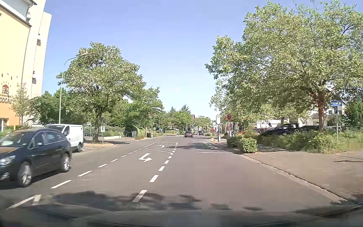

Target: Follow the waypoints while adhering to traffic rules and regulations

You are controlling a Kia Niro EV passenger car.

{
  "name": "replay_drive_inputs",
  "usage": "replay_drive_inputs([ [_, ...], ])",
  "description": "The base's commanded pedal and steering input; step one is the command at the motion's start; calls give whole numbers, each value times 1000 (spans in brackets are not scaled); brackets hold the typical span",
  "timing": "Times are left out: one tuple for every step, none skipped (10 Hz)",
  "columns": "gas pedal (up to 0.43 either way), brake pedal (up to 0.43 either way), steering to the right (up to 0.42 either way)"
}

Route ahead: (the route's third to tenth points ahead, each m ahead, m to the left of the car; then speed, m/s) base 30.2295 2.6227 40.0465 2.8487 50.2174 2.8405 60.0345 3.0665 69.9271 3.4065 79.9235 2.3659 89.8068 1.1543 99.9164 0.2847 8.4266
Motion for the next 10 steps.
replay_drive_inputs([
  [67, 30, 4],
  [67, 30, 4],
  [67, 30, 3],
  [67, 30, 2],
  [67, 30, 0],
  [67, 30, -1],
  [67, 30, -1],
  [67, 30, -1],
  [67, 30, -1],
  [67, 30, -2],
])
